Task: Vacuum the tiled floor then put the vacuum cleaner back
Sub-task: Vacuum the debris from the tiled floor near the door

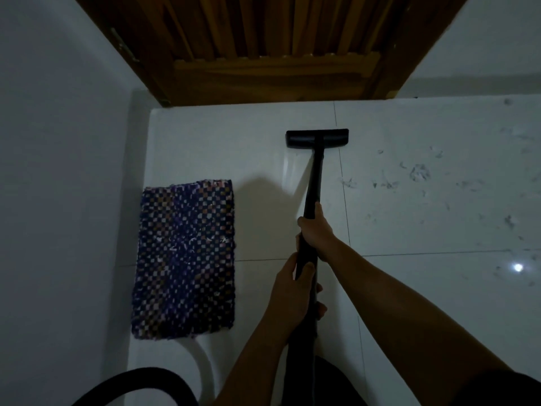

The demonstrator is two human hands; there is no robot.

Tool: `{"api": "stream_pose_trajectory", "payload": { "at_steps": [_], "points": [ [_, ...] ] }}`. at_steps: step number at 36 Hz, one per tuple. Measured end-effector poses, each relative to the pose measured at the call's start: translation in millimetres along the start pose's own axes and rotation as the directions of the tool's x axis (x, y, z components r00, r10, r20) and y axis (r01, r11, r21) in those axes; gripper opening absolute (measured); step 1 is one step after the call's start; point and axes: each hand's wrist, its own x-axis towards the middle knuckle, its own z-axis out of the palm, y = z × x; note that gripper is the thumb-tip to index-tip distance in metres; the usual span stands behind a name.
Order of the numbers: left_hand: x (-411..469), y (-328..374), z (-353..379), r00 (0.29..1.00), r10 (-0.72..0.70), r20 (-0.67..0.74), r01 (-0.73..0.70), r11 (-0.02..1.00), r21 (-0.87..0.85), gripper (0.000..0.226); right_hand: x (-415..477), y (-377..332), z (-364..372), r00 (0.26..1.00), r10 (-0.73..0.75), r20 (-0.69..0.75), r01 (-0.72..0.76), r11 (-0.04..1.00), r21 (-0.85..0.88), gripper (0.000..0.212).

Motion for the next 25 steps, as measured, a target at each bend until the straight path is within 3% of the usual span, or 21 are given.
{"api": "stream_pose_trajectory", "payload": {
  "at_steps": [6, 25],
  "points": [
    [-17.0, -14.9, 1.7, 1.000, -0.007, -0.006, 0.007, 1.000, -0.002, 0.026, -17.5, 18.1, -0.1, 1.000, 0.007, 0.000, -0.007, 0.999, -0.036, 0.072],
    [-88.9, -86.9, 20.7, 0.996, 0.008, 0.093, -0.021, 0.990, 0.140, 0.026, -82.2, 103.6, -27.8, 0.995, 0.016, -0.100, -0.016, 1.000, -0.009, 0.069]
  ]
}}
